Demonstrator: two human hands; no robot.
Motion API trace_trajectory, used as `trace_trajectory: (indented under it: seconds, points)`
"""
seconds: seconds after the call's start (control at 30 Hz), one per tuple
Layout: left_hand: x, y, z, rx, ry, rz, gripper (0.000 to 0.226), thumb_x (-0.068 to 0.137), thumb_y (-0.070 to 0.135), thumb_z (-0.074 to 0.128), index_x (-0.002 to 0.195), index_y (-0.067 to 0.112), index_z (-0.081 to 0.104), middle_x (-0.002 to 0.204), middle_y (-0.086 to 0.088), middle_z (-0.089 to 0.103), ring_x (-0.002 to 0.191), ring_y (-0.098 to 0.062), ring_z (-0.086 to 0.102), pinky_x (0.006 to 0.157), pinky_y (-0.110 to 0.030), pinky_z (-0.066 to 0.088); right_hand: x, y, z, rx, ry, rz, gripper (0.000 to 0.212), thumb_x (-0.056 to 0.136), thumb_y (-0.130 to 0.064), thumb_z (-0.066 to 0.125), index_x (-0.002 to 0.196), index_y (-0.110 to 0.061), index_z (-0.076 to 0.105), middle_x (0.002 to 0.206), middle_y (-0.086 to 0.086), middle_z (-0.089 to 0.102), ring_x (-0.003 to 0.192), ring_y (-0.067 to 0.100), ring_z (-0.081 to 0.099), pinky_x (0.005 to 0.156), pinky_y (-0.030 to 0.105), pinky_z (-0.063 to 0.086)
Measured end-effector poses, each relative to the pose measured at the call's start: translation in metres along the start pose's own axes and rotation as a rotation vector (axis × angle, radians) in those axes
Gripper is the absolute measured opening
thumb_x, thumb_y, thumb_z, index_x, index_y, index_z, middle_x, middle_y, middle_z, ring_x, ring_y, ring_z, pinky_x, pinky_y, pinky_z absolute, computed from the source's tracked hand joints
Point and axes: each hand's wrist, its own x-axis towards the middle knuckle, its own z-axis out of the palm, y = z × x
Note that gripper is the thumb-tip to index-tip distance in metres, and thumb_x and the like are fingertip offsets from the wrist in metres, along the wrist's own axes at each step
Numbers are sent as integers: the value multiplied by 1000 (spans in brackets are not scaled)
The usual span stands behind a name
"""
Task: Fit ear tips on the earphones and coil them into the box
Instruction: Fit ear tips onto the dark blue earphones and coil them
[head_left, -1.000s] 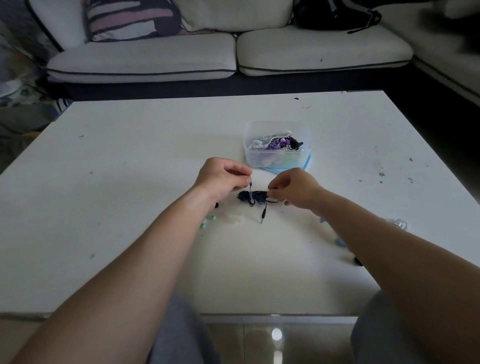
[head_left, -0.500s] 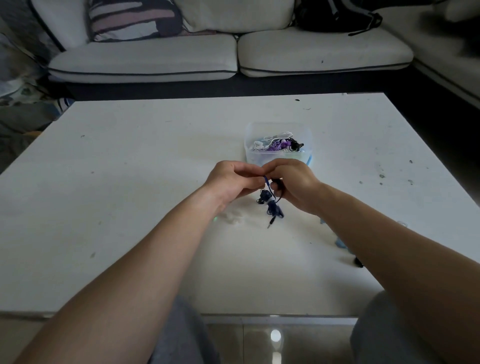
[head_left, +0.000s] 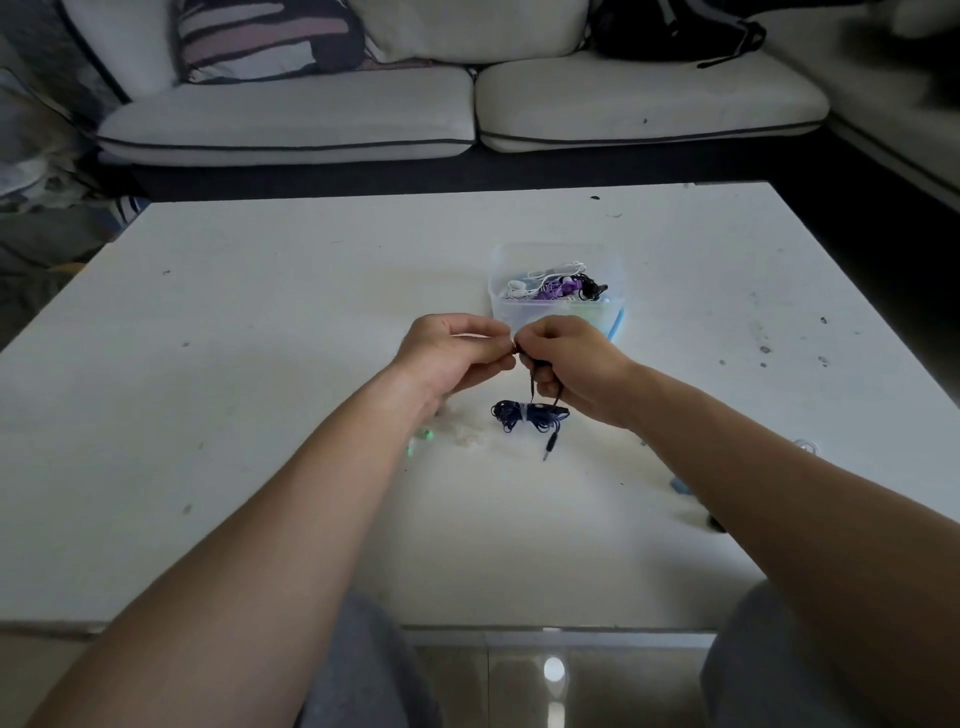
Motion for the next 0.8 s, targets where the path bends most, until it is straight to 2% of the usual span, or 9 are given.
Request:
trace_trajectory:
  seconds: [0.07,0.13,0.2,0.23,0.3,0.43,0.57,0.73,0.8]
  points:
    - [6,2,-18,147,47,36,12,85,4,73,96,10,73,86,-8,75,70,-14,72,65,-19,58,1,0,-1,10,15,0,24,102,-8,48,79,-8,53,68,4,44,51,11,30,49,22,27]
    - [14,-1,-44,519,126,97,11,83,5,75,89,15,74,83,-2,73,68,-13,67,62,-18,52,1,0,-2,10,28,14,19,103,-11,48,88,-4,57,69,4,46,50,12,30,49,22,26]
    - [17,-8,-64,840,119,52,14,80,7,77,82,21,75,80,6,72,73,-13,67,59,-17,45,0,0,-4,5,31,32,20,105,-12,46,93,-3,59,69,4,46,50,11,30,49,21,26]
    - [18,-12,-68,908,88,6,14,79,8,78,82,21,75,81,7,71,76,-14,67,56,-18,44,0,0,-4,-2,28,37,21,105,-12,45,93,-3,60,69,4,45,49,11,31,48,21,26]
    - [18,-16,-68,971,49,-48,14,79,8,79,84,20,74,81,4,69,71,-16,65,50,-18,44,-1,1,-4,-24,17,35,23,105,-12,45,93,-3,63,69,3,45,48,10,31,48,20,27]
    - [19,-18,-58,1064,-6,-48,16,79,3,75,84,18,74,79,1,69,55,-13,60,41,-16,39,-4,1,-4,-9,5,36,23,104,-10,48,93,-3,66,71,2,51,47,8,34,47,18,30]
    - [22,-21,-59,1088,36,-47,20,81,0,69,78,20,74,79,0,74,62,-17,68,53,-21,50,-4,1,-4,56,-2,55,18,101,-11,55,92,-3,68,73,3,59,49,7,35,49,17,31]
    - [22,-20,-62,1078,32,-60,17,79,5,72,75,21,75,72,2,74,59,-16,69,46,-16,43,-4,2,-11,151,22,126,11,95,-13,66,95,-3,71,75,4,68,50,7,39,49,16,36]
    - [21,-18,-62,1058,50,-69,15,76,7,71,74,22,74,73,2,74,62,-17,70,47,-19,46,-3,2,-13,173,33,134,11,95,-12,67,96,-2,70,76,6,68,51,7,42,49,16,39]
